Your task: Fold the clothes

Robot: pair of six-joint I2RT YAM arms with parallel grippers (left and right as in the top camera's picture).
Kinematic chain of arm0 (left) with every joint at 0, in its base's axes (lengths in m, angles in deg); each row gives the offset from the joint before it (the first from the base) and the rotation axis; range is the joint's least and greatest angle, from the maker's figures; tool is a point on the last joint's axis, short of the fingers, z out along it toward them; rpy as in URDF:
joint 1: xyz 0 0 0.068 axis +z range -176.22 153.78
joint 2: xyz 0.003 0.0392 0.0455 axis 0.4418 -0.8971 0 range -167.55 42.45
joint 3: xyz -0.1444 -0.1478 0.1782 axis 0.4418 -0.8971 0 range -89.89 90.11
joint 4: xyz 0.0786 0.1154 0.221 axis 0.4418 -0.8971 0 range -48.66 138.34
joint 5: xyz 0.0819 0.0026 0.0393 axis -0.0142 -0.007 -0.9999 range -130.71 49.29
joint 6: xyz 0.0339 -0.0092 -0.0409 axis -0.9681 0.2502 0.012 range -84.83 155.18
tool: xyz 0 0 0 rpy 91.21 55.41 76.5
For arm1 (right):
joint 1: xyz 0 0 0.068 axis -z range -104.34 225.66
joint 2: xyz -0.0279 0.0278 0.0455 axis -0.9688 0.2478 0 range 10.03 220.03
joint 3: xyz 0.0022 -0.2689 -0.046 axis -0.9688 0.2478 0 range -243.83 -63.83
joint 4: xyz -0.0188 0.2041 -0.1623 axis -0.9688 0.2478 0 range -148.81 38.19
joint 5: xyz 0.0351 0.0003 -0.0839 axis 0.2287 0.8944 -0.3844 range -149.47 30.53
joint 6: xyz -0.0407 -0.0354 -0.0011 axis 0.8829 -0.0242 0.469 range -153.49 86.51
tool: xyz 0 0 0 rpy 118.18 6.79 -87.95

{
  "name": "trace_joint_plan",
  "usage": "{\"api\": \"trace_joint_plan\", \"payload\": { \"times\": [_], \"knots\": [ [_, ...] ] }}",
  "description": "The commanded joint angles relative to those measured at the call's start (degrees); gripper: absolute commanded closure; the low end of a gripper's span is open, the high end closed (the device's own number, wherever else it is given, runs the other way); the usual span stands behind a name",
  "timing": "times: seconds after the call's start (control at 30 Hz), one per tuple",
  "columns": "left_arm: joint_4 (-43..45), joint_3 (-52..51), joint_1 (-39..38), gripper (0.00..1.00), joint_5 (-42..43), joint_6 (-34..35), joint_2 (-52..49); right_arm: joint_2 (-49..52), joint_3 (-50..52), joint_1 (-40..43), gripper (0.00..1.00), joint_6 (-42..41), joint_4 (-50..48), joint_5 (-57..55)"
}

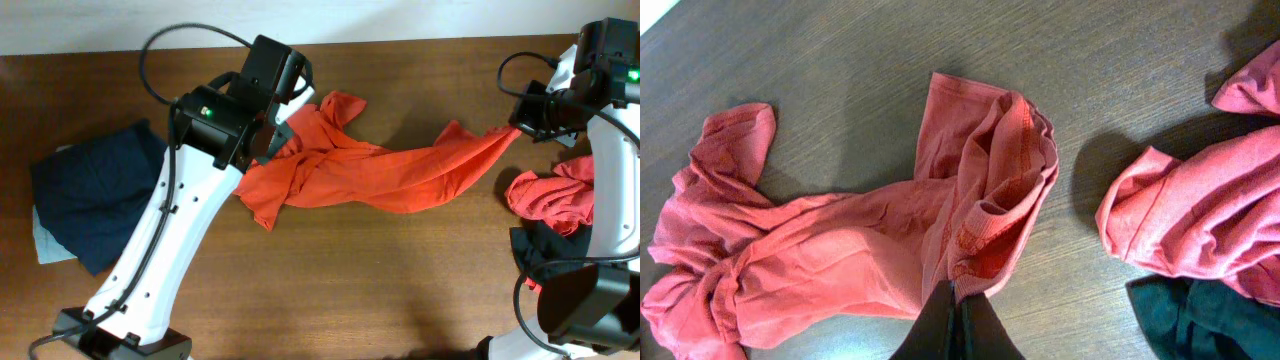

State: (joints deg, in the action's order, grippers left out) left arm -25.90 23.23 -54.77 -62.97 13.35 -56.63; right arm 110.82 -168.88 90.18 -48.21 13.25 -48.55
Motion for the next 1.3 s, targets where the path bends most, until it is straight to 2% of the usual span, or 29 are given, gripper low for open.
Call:
{"api": "trace_joint_plan", "payload": {
  "times": [0.0,0.13,0.23,0.57,0.73,0.87,1.1,1.17,1.27],
  "knots": [
    [-1.7,-2.49,0.87,0.79,25.29,0.09,-3.23,-2.08,-0.39,-0.31,0.96,0.98,0.2,0.85],
    [-0.37,-8.7,0.83,0.79,23.39,-0.09,-8.22,-2.08,-0.39,-0.31,0.96,0.98,0.22,0.83],
    [3.91,-13.73,0.83,0.79,24.65,1.73,-13.68,-2.08,-0.39,-0.31,0.96,0.96,0.17,0.63],
    [11.32,-15.72,0.81,0.8,24.02,3.93,-22.95,-2.08,-0.39,-0.31,0.96,0.96,0.22,0.42],
    [13.53,-15.76,0.83,0.79,23.71,5.01,-24.98,-2.08,-0.39,-0.31,0.96,0.96,0.22,0.44],
    [15.45,-15.76,0.81,0.79,17.92,8.37,-26.43,-2.08,-0.39,-0.31,0.96,0.96,0.28,0.44],
    [15.08,-15.74,0.81,0.79,17.68,9.44,-26.18,-2.08,-0.39,-0.31,0.96,0.98,0.39,0.44],
    [15.06,-15.74,0.81,0.79,15.15,11.08,-25.86,-2.08,-0.39,-0.31,0.96,0.98,0.42,0.44],
    [15.19,-15.69,0.81,0.74,12.83,11.52,-25.49,-2.08,-0.39,-0.31,0.96,0.98,0.42,0.44]
  ]
}}
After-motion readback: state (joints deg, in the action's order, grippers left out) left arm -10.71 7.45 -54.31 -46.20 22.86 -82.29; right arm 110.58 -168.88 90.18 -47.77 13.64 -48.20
